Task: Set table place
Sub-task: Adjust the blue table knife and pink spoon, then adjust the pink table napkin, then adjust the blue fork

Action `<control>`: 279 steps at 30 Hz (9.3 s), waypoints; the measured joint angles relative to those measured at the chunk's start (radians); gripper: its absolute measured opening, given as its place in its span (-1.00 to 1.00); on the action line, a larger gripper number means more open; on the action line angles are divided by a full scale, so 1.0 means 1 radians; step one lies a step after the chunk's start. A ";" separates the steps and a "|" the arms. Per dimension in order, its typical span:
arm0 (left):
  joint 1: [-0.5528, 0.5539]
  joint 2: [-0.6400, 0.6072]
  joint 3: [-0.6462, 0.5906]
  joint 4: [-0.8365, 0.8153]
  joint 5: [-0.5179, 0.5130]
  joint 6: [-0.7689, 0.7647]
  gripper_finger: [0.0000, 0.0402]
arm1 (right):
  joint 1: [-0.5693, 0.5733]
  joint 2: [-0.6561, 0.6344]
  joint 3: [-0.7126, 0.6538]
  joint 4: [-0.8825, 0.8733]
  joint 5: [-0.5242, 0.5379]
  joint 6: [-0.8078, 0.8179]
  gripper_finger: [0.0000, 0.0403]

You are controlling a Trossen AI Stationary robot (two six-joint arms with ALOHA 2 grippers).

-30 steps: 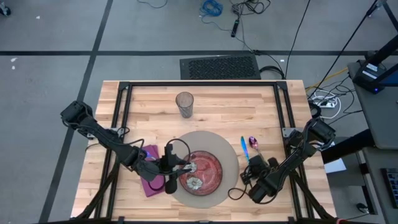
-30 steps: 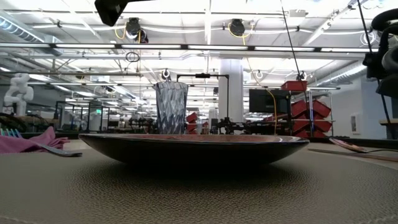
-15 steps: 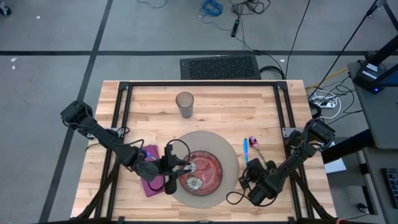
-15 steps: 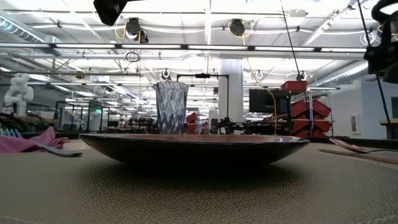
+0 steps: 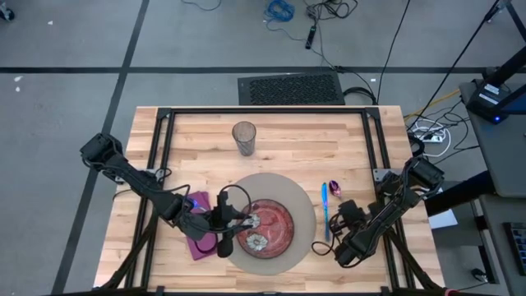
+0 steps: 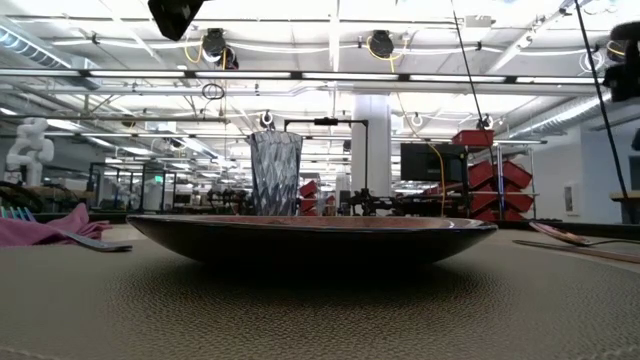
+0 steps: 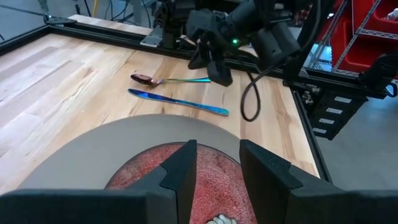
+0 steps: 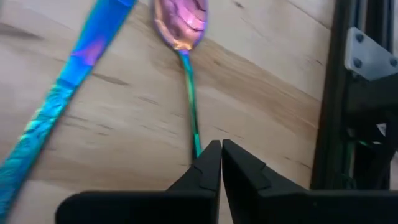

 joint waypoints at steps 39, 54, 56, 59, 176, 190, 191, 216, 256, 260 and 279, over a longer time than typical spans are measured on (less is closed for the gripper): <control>-0.008 0.000 0.000 0.001 0.000 0.001 -0.47 | 0.001 -0.002 -0.086 0.275 -0.035 0.057 -1.00; -0.019 0.000 0.000 -0.005 0.000 0.002 -0.47 | 0.003 -0.001 -0.061 0.296 -0.020 0.053 -1.00; -0.019 0.000 0.000 -0.005 0.000 0.002 -0.47 | 0.007 -0.001 -0.049 0.291 -0.021 0.054 -1.00; -0.019 0.000 0.000 -0.006 0.000 0.002 -0.47 | 0.013 0.000 -0.029 0.227 -0.024 0.056 -1.00; -0.125 -0.093 -0.026 -1.193 0.249 -0.583 -0.47 | -0.546 0.205 0.386 1.201 -0.259 -1.825 -0.35; 0.186 -0.087 -0.029 -1.144 0.347 0.072 -0.47 | -0.484 0.205 0.386 1.194 -0.224 -1.772 -0.35; 0.204 -0.081 -0.029 -1.144 0.363 0.103 -0.47 | -0.477 0.205 0.386 1.187 -0.224 -1.770 -0.35; 0.282 0.118 -0.030 -1.014 0.506 0.448 -0.47 | -0.214 0.205 0.386 1.113 -0.034 -1.653 -0.48; 0.196 0.150 0.098 -1.310 0.451 0.508 -1.00 | -0.205 0.205 0.386 1.133 -0.013 -1.631 -0.48; 0.161 0.150 0.125 -1.320 0.367 0.505 -1.00 | -0.202 0.205 0.386 1.134 -0.012 -1.631 -0.48; 0.165 0.149 0.155 -1.261 0.326 0.504 -1.00 | -0.205 0.205 0.385 1.284 -0.002 -1.685 -0.48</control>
